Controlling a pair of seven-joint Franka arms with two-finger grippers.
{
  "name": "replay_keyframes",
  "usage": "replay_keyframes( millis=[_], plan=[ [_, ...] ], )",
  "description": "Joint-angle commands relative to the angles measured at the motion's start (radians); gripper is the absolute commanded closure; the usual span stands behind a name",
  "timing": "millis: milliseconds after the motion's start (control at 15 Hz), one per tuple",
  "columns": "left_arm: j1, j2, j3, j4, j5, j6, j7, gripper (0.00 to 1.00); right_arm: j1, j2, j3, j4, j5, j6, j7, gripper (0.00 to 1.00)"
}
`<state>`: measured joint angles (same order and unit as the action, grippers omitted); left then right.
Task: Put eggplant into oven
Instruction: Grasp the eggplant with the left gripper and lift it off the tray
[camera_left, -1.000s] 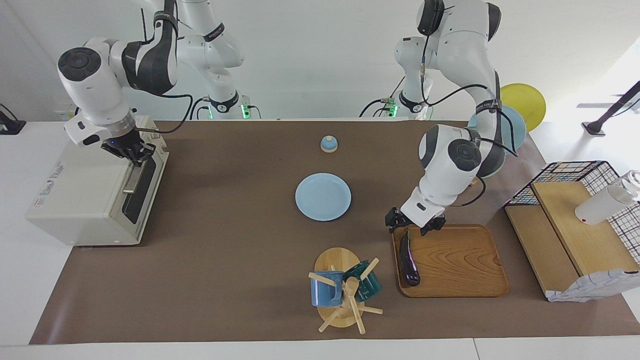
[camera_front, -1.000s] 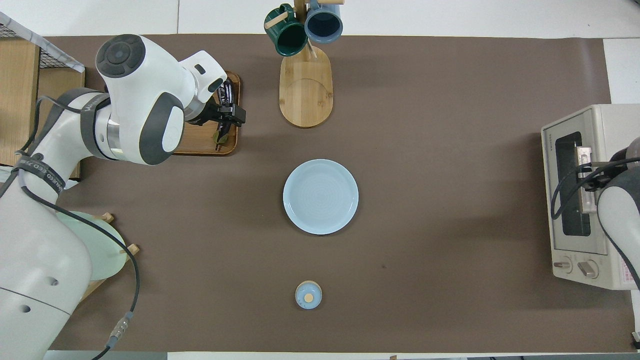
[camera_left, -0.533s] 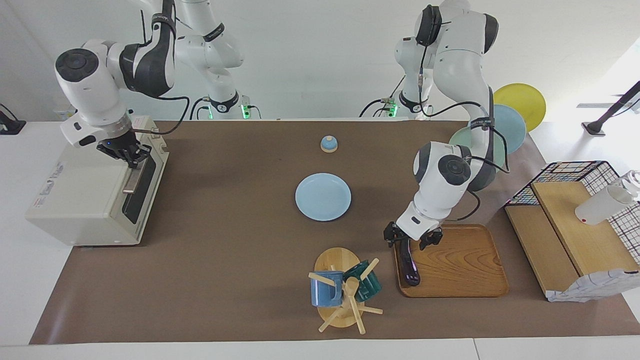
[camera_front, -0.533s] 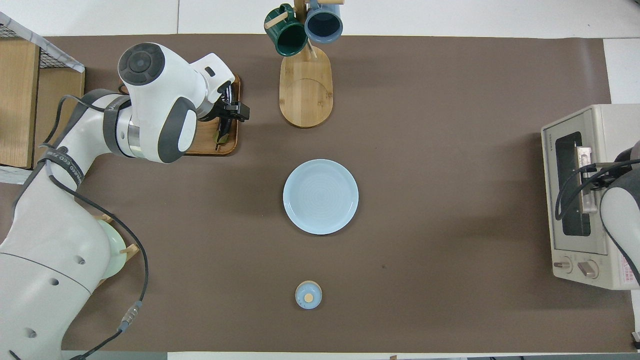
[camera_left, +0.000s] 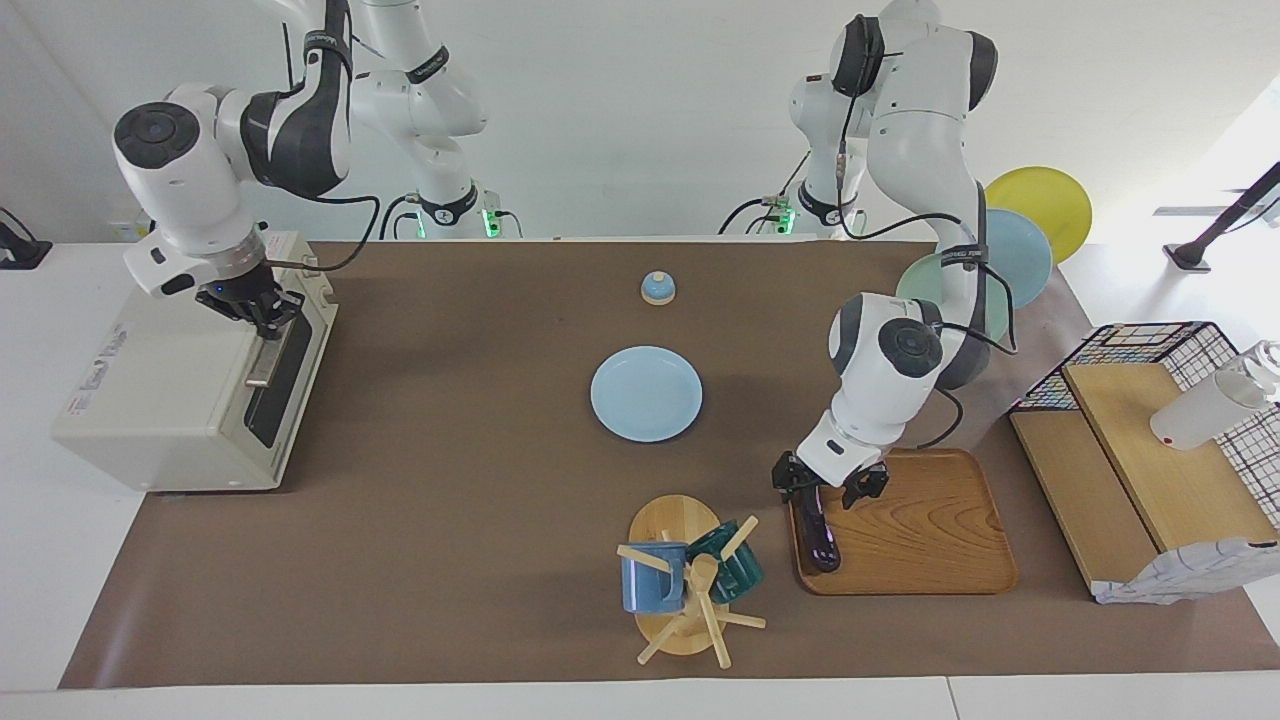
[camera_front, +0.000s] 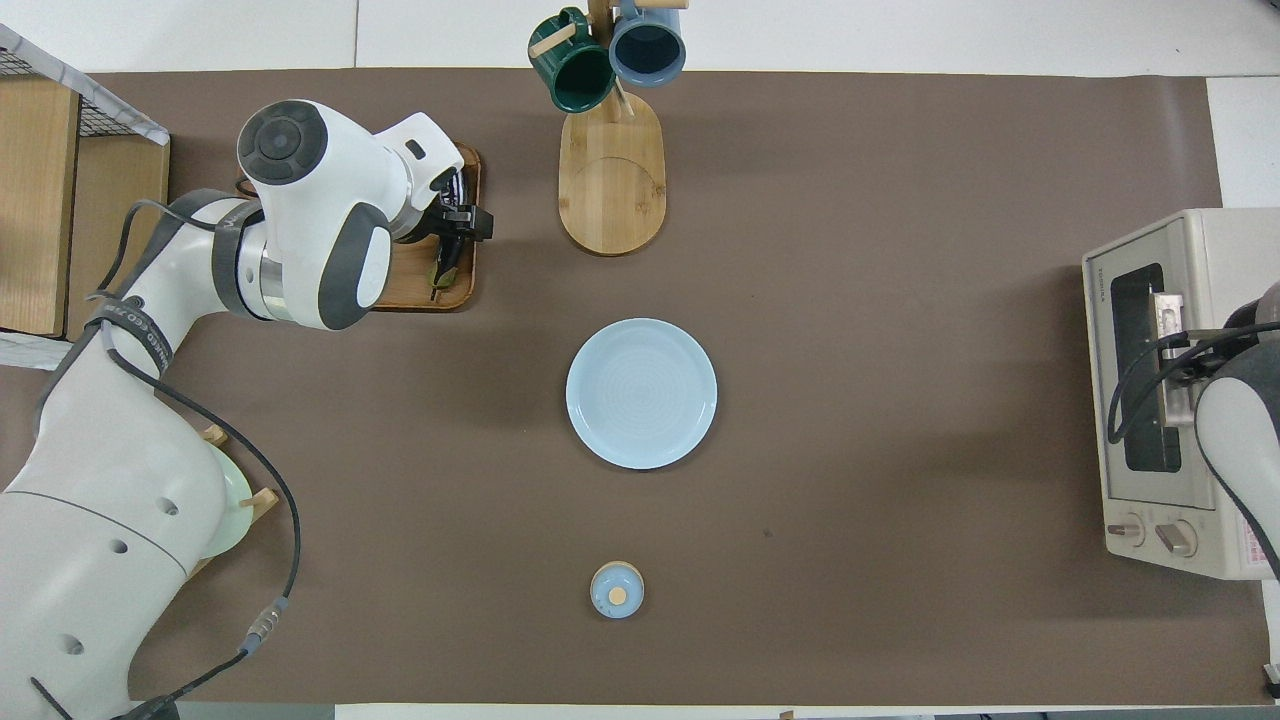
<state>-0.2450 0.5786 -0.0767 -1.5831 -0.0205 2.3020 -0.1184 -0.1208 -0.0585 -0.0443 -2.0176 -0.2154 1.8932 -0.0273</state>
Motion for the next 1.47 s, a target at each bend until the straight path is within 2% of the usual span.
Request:
replay_keyframes(
  millis=[0,333,600,667,733,1000,1200,1333,1400],
  plan=[
    [0.012,-0.006,0.0,-0.024,0.017,0.036,0.017,0.12,-0.013,-0.012,0.007,-0.03,-0.004,0.03,-0.017,1.0],
    [0.024,-0.005,0.0,-0.023,0.017,0.04,0.017,0.27,-0.028,-0.012,0.007,-0.064,0.004,0.058,-0.028,1.0],
    [0.023,-0.005,0.0,-0.024,0.017,0.046,0.017,0.35,0.001,-0.009,0.009,-0.096,0.034,0.115,-0.026,1.0],
    [0.023,-0.005,0.0,-0.029,0.017,0.051,0.017,0.4,0.035,-0.008,0.009,-0.095,0.034,0.116,-0.023,1.0],
    [0.023,-0.006,0.0,-0.044,0.017,0.06,0.019,0.49,0.049,-0.008,0.009,-0.096,0.034,0.118,-0.022,1.0],
    [0.016,-0.013,0.0,-0.074,0.017,0.08,0.022,0.74,0.059,0.009,0.009,-0.127,0.063,0.167,-0.026,1.0],
    [0.021,-0.014,0.0,-0.058,0.017,0.047,0.026,1.0,0.061,0.023,0.009,-0.144,0.071,0.199,-0.023,1.0],
    [0.021,-0.023,-0.002,-0.015,0.008,-0.034,0.022,1.0,0.067,0.045,0.011,-0.145,0.083,0.224,-0.02,1.0],
    [0.02,-0.063,-0.003,-0.018,-0.001,-0.085,0.008,1.0,0.076,0.06,0.011,-0.15,0.1,0.243,-0.02,1.0]
  ],
)
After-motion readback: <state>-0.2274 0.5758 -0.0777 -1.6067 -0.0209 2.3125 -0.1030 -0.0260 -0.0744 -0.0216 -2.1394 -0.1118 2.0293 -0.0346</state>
